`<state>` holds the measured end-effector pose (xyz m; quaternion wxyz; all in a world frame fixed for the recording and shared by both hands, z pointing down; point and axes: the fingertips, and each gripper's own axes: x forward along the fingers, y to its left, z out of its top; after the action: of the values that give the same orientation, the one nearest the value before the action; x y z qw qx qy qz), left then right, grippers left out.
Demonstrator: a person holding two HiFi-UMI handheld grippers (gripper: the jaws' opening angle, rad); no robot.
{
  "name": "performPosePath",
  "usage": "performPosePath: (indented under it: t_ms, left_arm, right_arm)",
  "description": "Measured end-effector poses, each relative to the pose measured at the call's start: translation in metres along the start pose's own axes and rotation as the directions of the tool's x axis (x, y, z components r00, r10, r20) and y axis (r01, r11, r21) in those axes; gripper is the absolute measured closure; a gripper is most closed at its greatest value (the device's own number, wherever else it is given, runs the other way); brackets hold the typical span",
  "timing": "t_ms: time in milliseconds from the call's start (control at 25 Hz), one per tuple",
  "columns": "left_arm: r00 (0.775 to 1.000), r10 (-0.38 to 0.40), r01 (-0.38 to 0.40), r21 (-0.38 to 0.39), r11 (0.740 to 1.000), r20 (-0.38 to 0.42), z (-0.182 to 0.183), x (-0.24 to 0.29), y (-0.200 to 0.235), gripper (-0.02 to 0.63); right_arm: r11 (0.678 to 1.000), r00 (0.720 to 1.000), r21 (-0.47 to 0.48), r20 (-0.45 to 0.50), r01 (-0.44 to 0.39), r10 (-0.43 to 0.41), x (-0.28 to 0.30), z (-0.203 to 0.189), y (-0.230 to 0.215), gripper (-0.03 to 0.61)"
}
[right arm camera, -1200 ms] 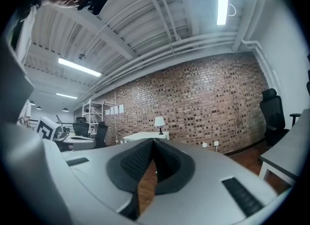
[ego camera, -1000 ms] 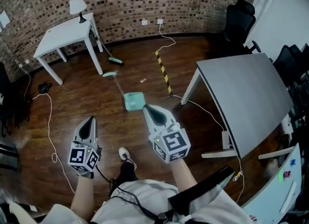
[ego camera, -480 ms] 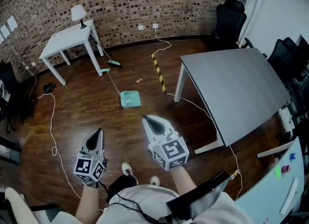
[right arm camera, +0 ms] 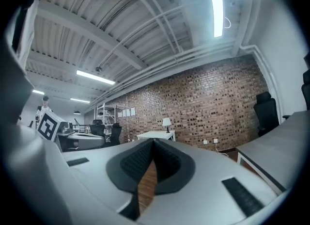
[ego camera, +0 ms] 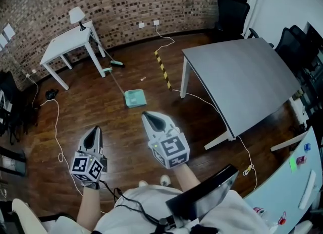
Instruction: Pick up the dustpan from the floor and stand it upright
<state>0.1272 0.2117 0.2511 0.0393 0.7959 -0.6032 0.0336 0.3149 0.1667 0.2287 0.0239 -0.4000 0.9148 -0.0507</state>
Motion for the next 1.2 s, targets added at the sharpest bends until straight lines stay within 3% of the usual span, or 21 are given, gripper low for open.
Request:
performPosePath:
  t_ms: [160,400,1200]
  left_arm:
    - [1.0,-0.013,0.013,0.014,1.0,0.001,0.003,-0.005,0.002,0.603]
    - [0.999,-0.032,0.032,0.016,0.999,0.01,0.004,-0.011,0.005,0.603]
    - [0.999,-0.038,0.037,0.038,0.999,0.028,0.009,-0.032,0.046,0.603]
  right_arm:
    - [1.0,1.0,0.021,-0.006,-0.002,0.003,0.002,0.0,0.012,0.574]
    - [0.999,1.0,-0.033,0.014,-0.011,0.012,0.006,0.013,0.027,0.575]
    - [0.998,1.0,-0.069,0.015,-0.008,0.009,0.034,0.021,0.069,0.575]
